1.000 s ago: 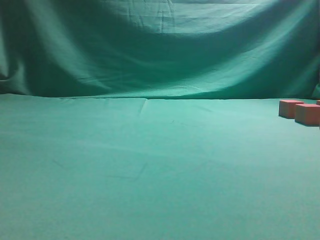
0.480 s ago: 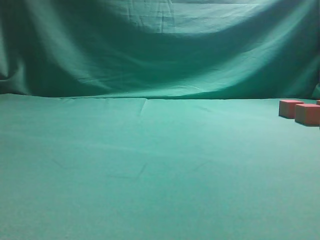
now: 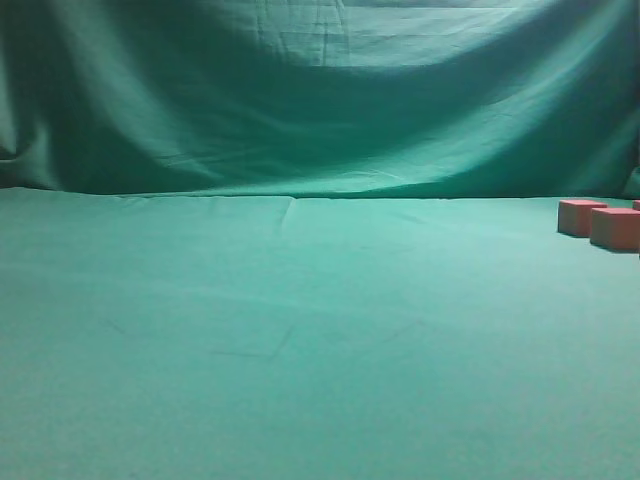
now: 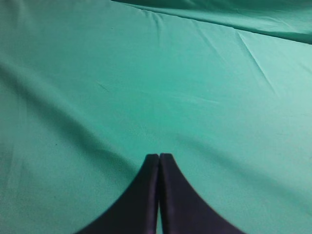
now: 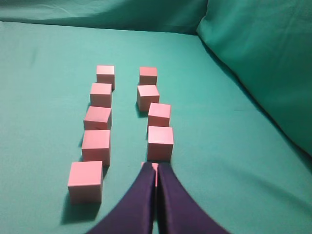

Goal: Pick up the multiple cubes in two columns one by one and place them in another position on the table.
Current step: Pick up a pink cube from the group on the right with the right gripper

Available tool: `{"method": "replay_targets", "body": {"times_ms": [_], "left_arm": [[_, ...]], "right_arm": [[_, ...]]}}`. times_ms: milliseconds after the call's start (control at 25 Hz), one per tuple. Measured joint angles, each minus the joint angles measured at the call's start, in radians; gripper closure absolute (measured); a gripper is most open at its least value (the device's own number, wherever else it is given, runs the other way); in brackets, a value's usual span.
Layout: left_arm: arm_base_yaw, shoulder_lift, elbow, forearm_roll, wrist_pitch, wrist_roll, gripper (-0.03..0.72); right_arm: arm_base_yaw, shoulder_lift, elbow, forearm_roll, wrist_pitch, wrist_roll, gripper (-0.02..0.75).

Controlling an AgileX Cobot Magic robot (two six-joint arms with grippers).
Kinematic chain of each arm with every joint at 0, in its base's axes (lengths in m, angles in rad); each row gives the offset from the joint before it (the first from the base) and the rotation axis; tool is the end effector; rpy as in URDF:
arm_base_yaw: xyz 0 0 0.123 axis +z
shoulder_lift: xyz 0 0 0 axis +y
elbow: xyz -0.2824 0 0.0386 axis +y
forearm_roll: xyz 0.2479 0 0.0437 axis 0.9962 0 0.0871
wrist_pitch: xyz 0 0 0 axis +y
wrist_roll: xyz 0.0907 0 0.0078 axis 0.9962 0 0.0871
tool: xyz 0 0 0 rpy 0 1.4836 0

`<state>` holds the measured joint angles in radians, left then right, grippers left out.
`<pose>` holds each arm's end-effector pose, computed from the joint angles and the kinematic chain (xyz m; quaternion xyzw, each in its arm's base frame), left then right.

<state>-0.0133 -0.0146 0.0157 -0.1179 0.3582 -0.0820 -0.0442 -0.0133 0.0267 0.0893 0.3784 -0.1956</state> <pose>0.0526 -0.0045 0.1765 -0.0587 0.7935 -0.0785 0.6006 0.0525 0.0007 0.1709 -0.0373 0.8049 -0.0331 0.5913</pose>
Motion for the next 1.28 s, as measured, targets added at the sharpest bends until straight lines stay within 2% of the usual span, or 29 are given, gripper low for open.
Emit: {"method": "replay_targets", "body": {"times_ms": [240,440,560,640,880,1280], "left_arm": [[0.0,0.0,0.0,0.0,0.0,0.0,0.688],[0.0,0.0,0.0,0.0,0.0,0.0,0.688],[0.0,0.0,0.0,0.0,0.0,0.0,0.688],[0.0,0.0,0.0,0.0,0.0,0.0,0.688],[0.0,0.0,0.0,0.0,0.0,0.0,0.688],[0.0,0.0,0.0,0.0,0.0,0.0,0.688]], "right_arm": [[0.0,0.0,0.002,0.017,-0.04,0.0,0.738],[0.0,0.0,0.002,0.187,-0.277,0.023,0.738],[0.0,0.0,0.002,0.231,-0.405,0.032,0.738],[0.0,0.0,-0.001,0.236,-0.429,0.038,0.738],[0.0,0.014,-0.178,0.202,-0.291,0.04,0.738],[0.0,0.373,-0.423,0.185,0.184,0.032,0.738]]}}
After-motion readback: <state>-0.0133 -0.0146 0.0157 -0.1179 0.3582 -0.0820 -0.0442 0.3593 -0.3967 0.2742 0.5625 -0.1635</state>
